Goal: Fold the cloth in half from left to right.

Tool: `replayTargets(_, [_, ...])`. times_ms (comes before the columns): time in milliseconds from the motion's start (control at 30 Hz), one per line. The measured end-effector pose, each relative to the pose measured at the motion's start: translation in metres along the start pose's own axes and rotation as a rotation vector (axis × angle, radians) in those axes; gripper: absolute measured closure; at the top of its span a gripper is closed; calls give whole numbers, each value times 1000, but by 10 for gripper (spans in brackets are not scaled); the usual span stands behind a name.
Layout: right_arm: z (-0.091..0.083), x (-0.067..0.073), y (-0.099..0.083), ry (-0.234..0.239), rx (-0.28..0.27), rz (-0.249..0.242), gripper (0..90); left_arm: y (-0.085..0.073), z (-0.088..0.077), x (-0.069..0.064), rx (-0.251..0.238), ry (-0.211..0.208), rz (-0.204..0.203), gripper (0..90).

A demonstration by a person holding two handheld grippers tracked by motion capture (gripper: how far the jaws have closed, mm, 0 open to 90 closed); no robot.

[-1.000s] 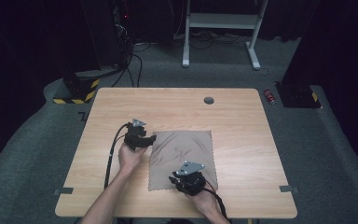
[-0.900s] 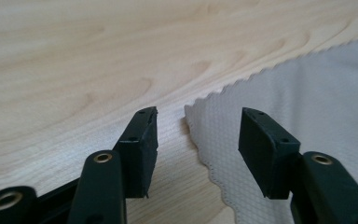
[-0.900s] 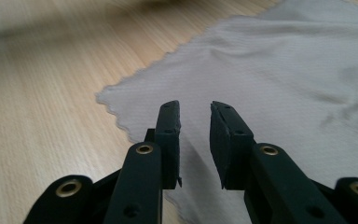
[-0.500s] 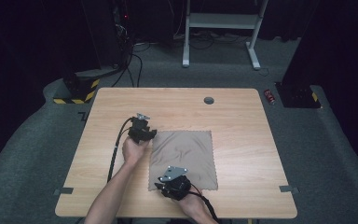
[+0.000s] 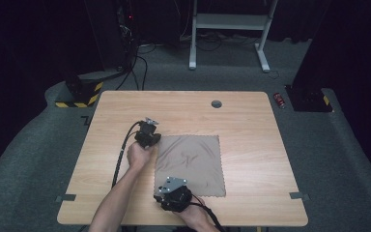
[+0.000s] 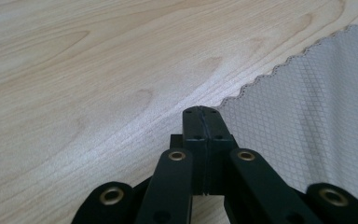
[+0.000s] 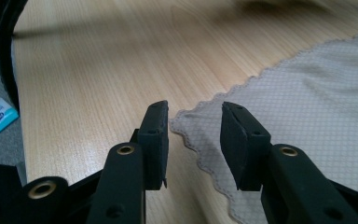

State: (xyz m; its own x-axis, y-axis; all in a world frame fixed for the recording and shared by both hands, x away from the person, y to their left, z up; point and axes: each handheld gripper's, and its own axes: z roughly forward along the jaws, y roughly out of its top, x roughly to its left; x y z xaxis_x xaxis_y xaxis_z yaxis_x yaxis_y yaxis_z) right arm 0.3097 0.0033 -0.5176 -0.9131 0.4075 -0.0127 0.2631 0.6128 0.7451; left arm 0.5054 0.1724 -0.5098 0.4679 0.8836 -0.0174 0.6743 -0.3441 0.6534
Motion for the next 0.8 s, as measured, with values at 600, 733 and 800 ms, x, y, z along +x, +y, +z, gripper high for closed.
replayTargets(600, [6, 9, 1, -48, 49, -73, 874, 0, -9, 17, -47, -47, -96, 896])
replayTargets(733, [6, 9, 2, -43, 53, -73, 874, 2, -4, 13, -63, -47, -105, 724])
replayTargets(800, [6, 9, 2, -43, 55, -73, 874, 2, 0, 11, -60, -37, -96, 677])
